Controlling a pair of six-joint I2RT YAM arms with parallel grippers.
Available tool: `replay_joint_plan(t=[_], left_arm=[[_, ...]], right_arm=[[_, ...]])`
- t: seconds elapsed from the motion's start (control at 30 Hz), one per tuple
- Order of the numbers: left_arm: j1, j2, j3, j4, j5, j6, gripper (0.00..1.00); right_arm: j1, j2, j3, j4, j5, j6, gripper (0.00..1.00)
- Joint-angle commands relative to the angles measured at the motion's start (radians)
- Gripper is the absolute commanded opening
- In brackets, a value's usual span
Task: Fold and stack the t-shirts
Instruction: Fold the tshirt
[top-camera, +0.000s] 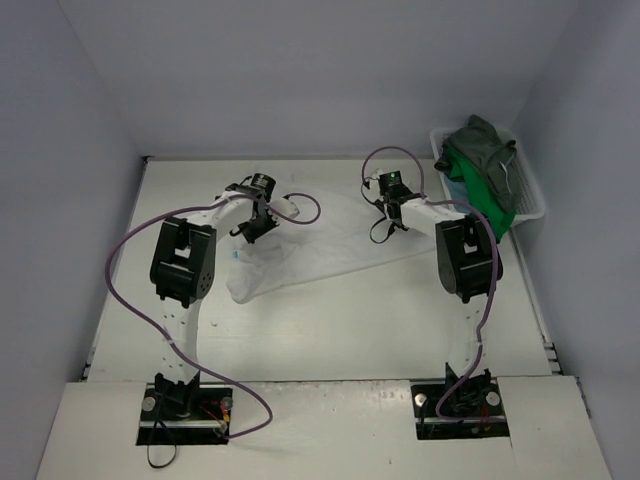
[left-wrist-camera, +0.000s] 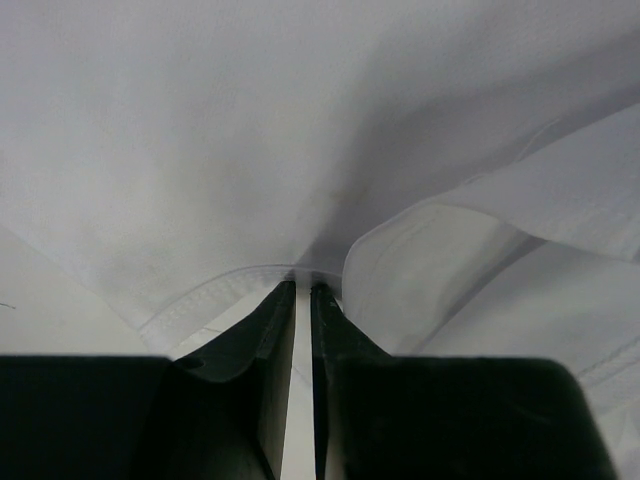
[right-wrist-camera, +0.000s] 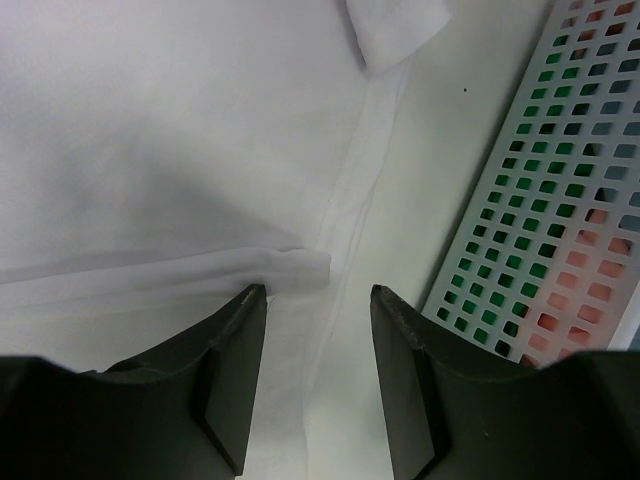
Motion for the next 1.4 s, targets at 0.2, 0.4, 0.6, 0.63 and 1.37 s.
replay_joint_plan(t=[0.2,0.4,0.6,0.63,1.37], left_arm=[[0.022,-0.072,0.009,0.107,-0.071,-0.056,0.04],[0.066,-0.084,0.104,0.112,-0.045,-0.124,0.33],[0.076,-0.073,0.197,0.098,-0.045,-0.127,0.51],[0.076,-0.070,0.210,0.100,-0.045,-0.130,0.51],[0.111,0.045,0.386,0.130,-0.034,-0.188,0.54]], right_arm=[[-0.018,-0.126,0.018,0.025,-0.044,0.050,0.44],[-0.065,-0.114,0.133,-0.025,-0.170,0.093,0.46],[-0.118,-0.023,0.311,-0.036,-0.257,0.134,0.46],[-0.122,0.012,0.337,-0.042,-0.270,0.140,0.46],[-0.134,0.212,0.524,-0.191,-0.544,0.088,0.44]])
